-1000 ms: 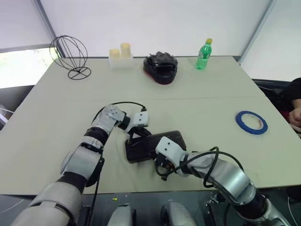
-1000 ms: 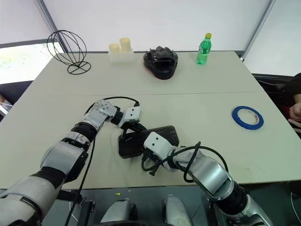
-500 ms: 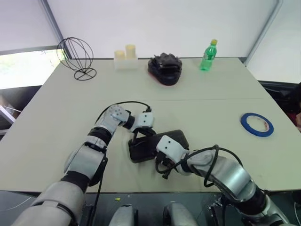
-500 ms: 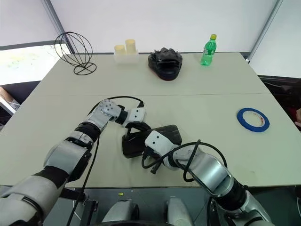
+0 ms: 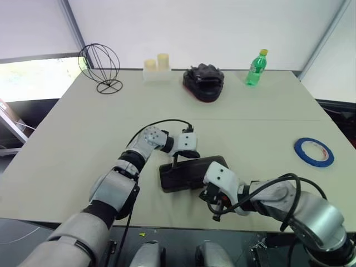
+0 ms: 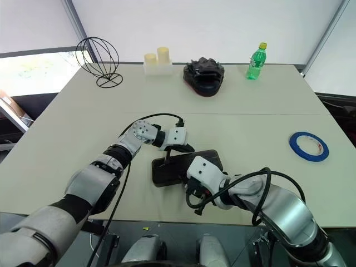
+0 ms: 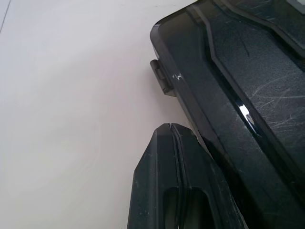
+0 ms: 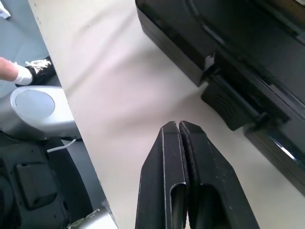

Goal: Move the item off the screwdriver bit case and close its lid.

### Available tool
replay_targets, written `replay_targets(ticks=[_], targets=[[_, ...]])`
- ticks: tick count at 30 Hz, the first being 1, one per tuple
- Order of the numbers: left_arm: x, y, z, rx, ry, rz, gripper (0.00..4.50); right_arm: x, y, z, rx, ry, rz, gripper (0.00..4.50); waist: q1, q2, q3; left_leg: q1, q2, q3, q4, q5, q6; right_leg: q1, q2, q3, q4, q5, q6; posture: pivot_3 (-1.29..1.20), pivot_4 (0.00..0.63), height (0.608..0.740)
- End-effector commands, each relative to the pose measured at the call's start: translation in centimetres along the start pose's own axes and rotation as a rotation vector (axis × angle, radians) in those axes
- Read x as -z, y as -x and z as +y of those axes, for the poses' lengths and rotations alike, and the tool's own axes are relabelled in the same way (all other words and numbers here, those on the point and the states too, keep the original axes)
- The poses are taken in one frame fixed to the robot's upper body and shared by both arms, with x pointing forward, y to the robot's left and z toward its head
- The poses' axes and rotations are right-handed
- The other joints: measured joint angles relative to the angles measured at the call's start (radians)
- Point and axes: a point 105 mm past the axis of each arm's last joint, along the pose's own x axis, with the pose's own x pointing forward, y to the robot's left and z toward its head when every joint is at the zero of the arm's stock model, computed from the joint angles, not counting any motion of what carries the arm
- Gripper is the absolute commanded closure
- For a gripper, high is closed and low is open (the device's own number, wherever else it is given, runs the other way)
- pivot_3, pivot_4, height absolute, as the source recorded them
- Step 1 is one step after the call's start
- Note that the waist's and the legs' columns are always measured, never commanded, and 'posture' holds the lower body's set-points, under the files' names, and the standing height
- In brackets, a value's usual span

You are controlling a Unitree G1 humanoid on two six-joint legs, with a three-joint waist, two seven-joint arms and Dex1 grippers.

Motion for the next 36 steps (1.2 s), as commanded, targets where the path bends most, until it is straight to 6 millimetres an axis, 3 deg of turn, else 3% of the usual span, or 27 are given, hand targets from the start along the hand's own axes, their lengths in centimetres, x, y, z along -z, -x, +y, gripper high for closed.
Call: replay_targets(ticks=[1, 11, 18, 24, 30, 34, 36], targets=[[3.2, 0.4, -2.4, 0.09, 0.077, 0.093, 4.5, -0.7, -0.3, -0.8, 0.031, 0.033, -0.026, 4.43, -0.005, -0.001, 0.001, 0.0, 0.0, 0.0, -0.001, 0.0, 0.0, -0.001, 0.0, 0.0, 0.0, 0.0, 0.0, 0.0, 0.15, 0.74], [3.5, 0.1, -3.7, 0.15, 0.091, 0.083, 4.5, -1.5, -2.4, -4.0, 0.126, 0.051, -0.036, 4.43, -0.026, -0.003, 0.001, 0.0, 0.001, 0.0, -0.012, 0.002, -0.004, -0.008, 0.001, 0.001, 0.001, 0.0, 0.0, 0.0, 0.15, 0.74], [3.5, -0.1, -4.0, 0.147, 0.107, 0.066, 4.5, -1.7, -3.4, -3.1, 0.097, 0.055, -0.035, 4.43, -0.027, -0.002, 0.001, 0.0, 0.002, 0.0, -0.013, 0.002, -0.004, -0.008, 0.001, 0.002, 0.001, 0.0, 0.0, 0.0, 0.15, 0.74], [3.9, -0.4, -4.9, 0.18, 0.11, 0.064, 4.5, -4.0, -4.4, -4.3, 0.167, 0.046, -0.092, 4.43, -0.035, -0.003, 0.001, 0.001, 0.003, 0.0, -0.014, 0.003, -0.005, -0.009, 0.003, 0.003, 0.001, 0.0, -0.001, 0.0, 0.15, 0.74], [4.1, -0.5, -5.9, 0.215, 0.107, 0.054, 4.5, -4.2, -4.3, -4.4, 0.186, 0.071, -0.078, 4.43, -0.049, -0.002, 0.0, 0.002, 0.004, -0.001, -0.014, 0.003, -0.005, -0.009, 0.004, 0.003, 0.002, 0.0, -0.002, 0.0, 0.15, 0.74], [3.1, -0.2, -3.3, 0.075, 0.092, 0.019, 4.5, -2.8, -2.6, -2.5, 0.09, 0.116, -0.033, 4.43, -0.04, 0.001, 0.001, 0.0, 0.004, -0.001, -0.014, 0.003, -0.005, -0.01, 0.003, 0.003, 0.002, 0.0, -0.002, 0.0, 0.15, 0.74], [2.1, 1.6, -0.1, -0.089, 0.149, -0.034, 4.5, -1.9, -0.2, -1.5, 0.042, 0.099, -0.033, 4.43, -0.017, 0.001, 0.001, -0.002, 0.003, -0.001, -0.014, 0.003, -0.006, -0.01, 0.003, 0.003, 0.0, 0.0, -0.002, 0.0, 0.15, 0.74]])
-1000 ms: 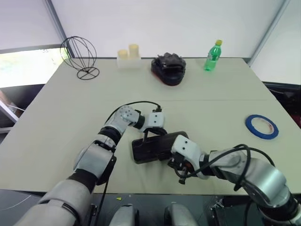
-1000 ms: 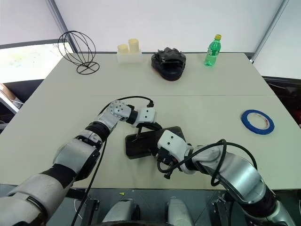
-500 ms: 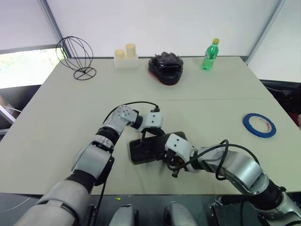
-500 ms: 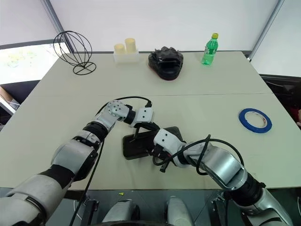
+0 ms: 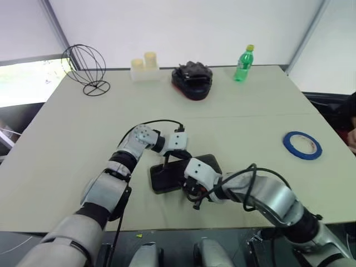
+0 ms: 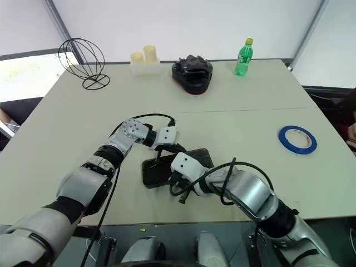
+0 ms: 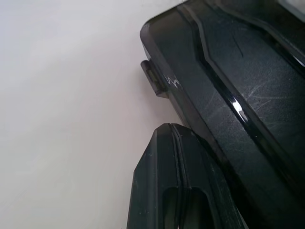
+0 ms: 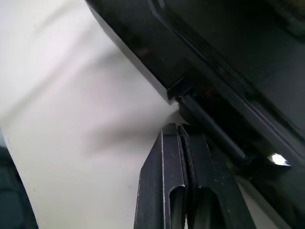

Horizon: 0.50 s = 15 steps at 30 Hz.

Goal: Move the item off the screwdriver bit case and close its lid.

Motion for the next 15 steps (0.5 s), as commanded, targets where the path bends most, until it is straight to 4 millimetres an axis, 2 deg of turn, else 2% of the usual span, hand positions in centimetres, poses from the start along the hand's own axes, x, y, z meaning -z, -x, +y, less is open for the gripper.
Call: replay_targets(ticks=[1, 3, 5, 7, 9, 11, 13, 15], targets=[[1.2, 1.6, 1.7, -0.172, 0.184, -0.048, 4.5, -0.8, 4.2, 0.8, -0.026, 0.007, -0.094, 4.43, 0.014, -0.002, 0.001, -0.001, -0.001, 0.0, 0.0, 0.0, 0.0, 0.0, -0.001, 0.0, 0.0, 0.0, 0.0, 0.0, 0.15, 0.74], [0.6, 3.7, 3.7, -0.273, 0.258, -0.117, 4.5, -0.4, 6.2, 1.4, -0.059, -0.031, -0.121, 4.43, 0.02, -0.008, 0.006, -0.006, -0.001, -0.001, 0.0, 0.0, 0.0, -0.003, -0.001, -0.001, -0.001, 0.0, 0.0, 0.0, 0.15, 0.74], [0.3, 6.6, 5.2, -0.362, 0.335, -0.19, 4.5, -0.6, 8.2, 1.5, -0.067, -0.054, -0.18, 4.43, 0.009, -0.013, 0.012, -0.018, -0.001, -0.002, 0.002, 0.001, -0.003, -0.016, 0.001, 0.0, 0.002, 0.0, 0.0, 0.0, 0.15, 0.74], [0.5, 9.1, 5.8, -0.418, 0.383, -0.238, 4.5, -1.1, 9.6, 1.3, -0.07, -0.08, -0.261, 4.43, 0.005, -0.014, 0.017, -0.023, -0.001, -0.002, 0.002, 0.006, -0.01, -0.022, 0.001, 0.0, 0.004, 0.0, 0.0, 0.0, 0.15, 0.74], [0.8, 11.8, 6.1, -0.471, 0.468, -0.303, 4.5, -1.3, 10.8, 0.0, -0.023, -0.146, -0.346, 4.43, 0.006, -0.015, 0.018, -0.027, -0.001, -0.002, 0.002, 0.006, -0.011, -0.027, 0.001, -0.001, 0.006, 0.0, 0.0, 0.0, 0.15, 0.74], [1.5, 13.7, 5.6, -0.504, 0.528, -0.333, 4.5, -0.7, 11.6, -2.0, 0.069, -0.216, -0.395, 4.43, 0.006, -0.014, 0.019, -0.03, -0.001, -0.002, 0.002, 0.007, -0.012, -0.029, 0.0, -0.001, 0.006, 0.0, 0.0, 0.0, 0.15, 0.74], [2.6, 15.2, 3.8, -0.525, 0.574, -0.315, 4.5, 1.0, 12.1, -4.6, 0.21, -0.286, -0.381, 4.43, 0.003, -0.014, 0.018, -0.031, -0.001, -0.001, 0.002, 0.007, -0.013, -0.03, 0.0, -0.001, 0.006, 0.0, 0.0, 0.0, 0.15, 0.74], [3.1, 16.1, 1.9, -0.541, 0.614, -0.289, 4.5, 2.4, 12.4, -6.0, 0.288, -0.332, -0.375, 4.43, 0.003, -0.013, 0.019, -0.031, -0.001, -0.001, 0.001, 0.008, -0.014, -0.03, -0.001, 0.001, 0.006, 0.0, 0.0, 0.0, 0.15, 0.74]])
